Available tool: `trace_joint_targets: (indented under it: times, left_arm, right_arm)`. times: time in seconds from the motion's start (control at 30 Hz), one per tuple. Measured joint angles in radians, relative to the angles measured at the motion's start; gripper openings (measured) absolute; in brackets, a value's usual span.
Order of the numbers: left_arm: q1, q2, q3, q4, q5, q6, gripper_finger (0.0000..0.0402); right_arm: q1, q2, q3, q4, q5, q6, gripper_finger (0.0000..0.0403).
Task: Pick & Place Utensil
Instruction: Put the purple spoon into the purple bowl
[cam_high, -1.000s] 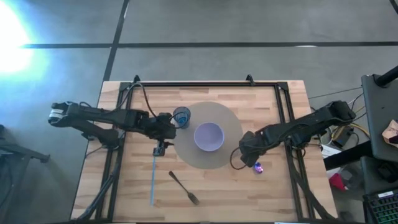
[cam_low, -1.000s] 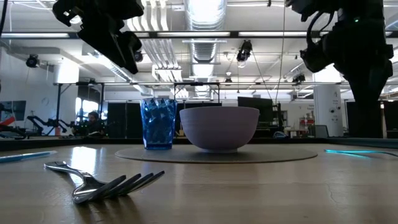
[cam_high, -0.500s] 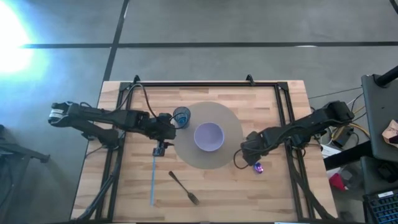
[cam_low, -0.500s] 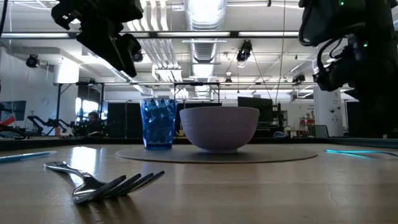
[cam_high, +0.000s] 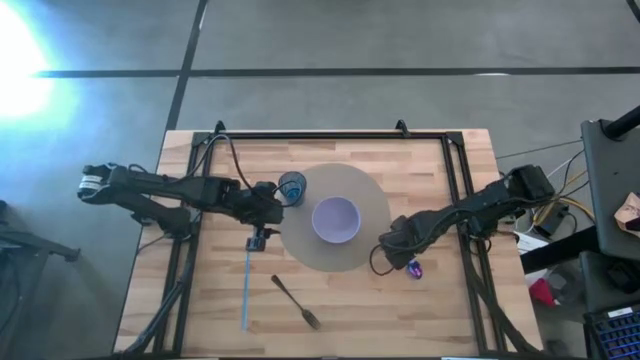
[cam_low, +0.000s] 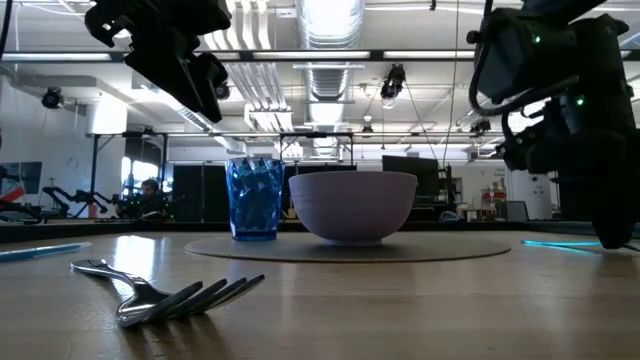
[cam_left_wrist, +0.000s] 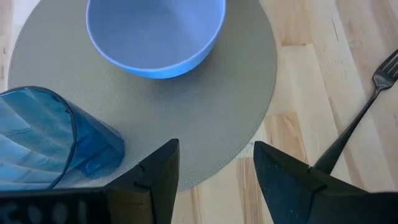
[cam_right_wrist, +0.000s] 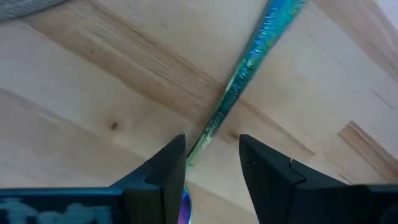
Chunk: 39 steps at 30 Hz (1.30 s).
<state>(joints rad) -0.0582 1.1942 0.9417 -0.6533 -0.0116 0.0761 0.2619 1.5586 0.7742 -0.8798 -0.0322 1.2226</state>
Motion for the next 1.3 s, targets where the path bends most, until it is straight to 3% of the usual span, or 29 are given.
trace_joint_targets:
  times: [0.3, 0.83, 1.3]
  left_arm:
    - [0.000, 0.000, 0.000, 0.003, 0.000, -0.001, 0.0197]
    - [0.000, 0.000, 0.000, 0.002, 0.000, -0.001, 0.0197]
    - [0.000, 0.000, 0.000, -0.001, 0.000, -0.001, 0.0197]
  right_arm:
    - [0.000, 0.030, 0.003, 0.022, -0.006, -0.030, 0.0114]
    - [0.003, 0.018, -0.037, 0.039, 0.051, 0.058, 0.0016]
    - [0.001, -0.063, -0.045, -0.029, 0.112, 0.061, 0.0013]
